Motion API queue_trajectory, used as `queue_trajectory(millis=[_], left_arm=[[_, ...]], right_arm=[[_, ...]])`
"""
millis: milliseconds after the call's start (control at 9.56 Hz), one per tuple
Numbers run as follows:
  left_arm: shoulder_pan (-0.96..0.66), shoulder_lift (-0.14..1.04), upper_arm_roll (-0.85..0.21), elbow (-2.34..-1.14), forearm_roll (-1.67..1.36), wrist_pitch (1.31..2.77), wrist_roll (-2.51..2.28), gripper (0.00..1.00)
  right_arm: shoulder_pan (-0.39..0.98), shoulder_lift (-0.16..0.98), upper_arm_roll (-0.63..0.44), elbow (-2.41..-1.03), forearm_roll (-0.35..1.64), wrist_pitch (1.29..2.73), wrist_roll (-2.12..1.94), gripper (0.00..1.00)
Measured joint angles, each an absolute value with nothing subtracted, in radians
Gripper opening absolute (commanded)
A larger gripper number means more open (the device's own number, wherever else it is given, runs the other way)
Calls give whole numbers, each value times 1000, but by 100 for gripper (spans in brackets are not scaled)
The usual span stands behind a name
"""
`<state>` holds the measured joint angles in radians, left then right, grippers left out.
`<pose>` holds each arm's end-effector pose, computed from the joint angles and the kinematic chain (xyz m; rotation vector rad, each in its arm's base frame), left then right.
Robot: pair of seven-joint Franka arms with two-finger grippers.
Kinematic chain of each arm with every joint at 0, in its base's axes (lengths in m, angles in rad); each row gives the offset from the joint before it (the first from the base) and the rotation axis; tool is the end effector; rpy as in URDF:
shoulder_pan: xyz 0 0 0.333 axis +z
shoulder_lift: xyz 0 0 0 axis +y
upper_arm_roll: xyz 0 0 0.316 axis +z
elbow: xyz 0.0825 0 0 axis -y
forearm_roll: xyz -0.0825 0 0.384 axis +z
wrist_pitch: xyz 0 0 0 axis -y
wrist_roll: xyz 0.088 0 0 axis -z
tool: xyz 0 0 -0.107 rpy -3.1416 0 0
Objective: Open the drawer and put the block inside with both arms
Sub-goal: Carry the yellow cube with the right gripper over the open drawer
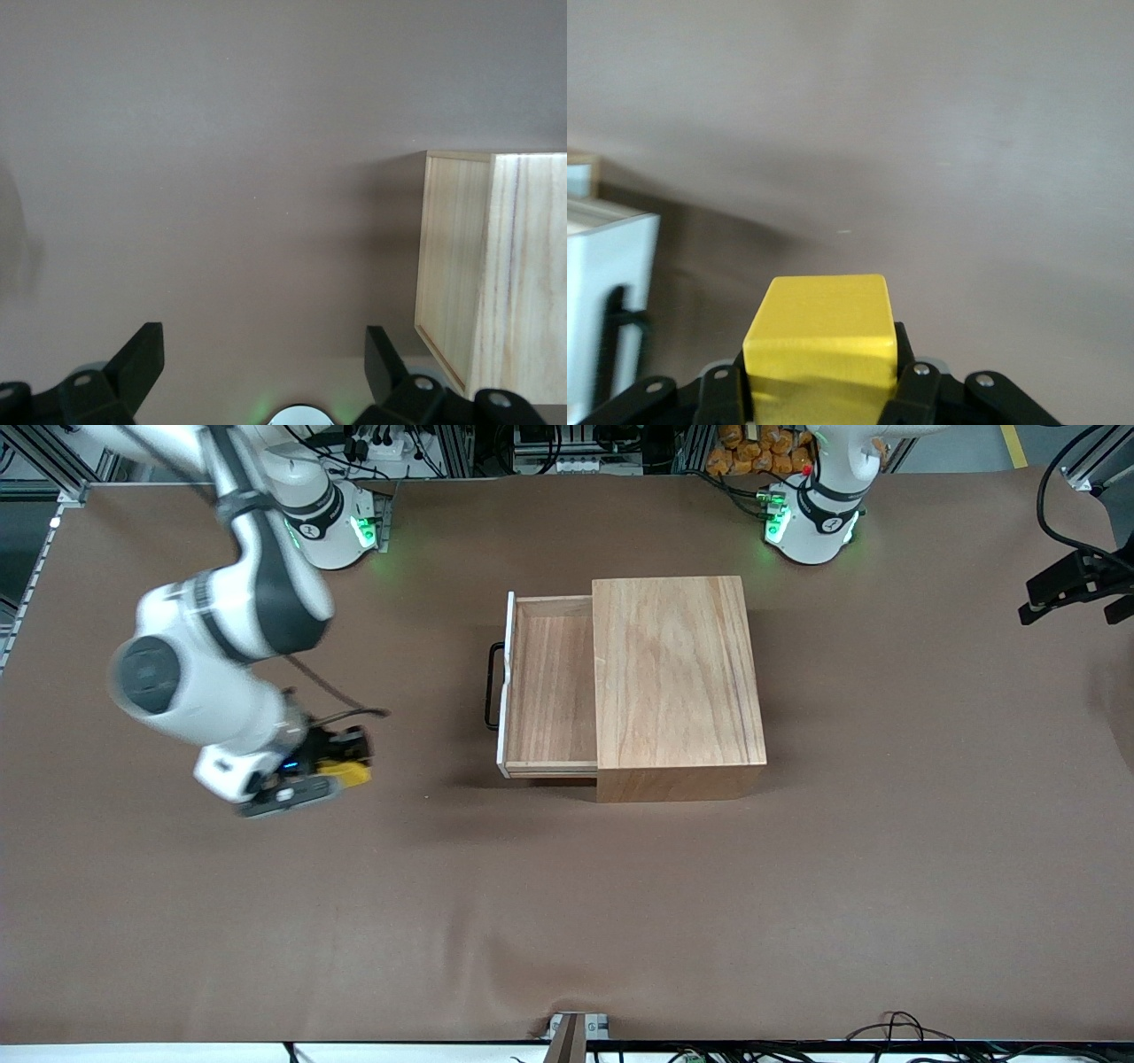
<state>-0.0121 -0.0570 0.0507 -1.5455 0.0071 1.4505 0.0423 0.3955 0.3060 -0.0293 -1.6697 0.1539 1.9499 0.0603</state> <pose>0.5237 0.0219 0.6567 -3.1384 0.0049 0.0600 0.5978 0.2420 0.4255 -2.9924 -0.3734 0.0802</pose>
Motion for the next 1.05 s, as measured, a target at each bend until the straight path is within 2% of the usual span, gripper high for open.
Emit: queue_trajectory(millis=[314, 523, 1047], left_arm=[[-39, -56, 45, -1547, 7, 1453, 19, 100], [-41, -56, 45, -1547, 7, 1453, 13, 100], [-41, -55, 45, -1548, 7, 1451, -2, 100]], right_arm=[[602, 308, -29, -1631, 170, 1952, 286, 10], [694, 321, -29, -1618, 171, 1954, 408, 10], [733, 417, -31, -1617, 244, 1956, 427, 10]])
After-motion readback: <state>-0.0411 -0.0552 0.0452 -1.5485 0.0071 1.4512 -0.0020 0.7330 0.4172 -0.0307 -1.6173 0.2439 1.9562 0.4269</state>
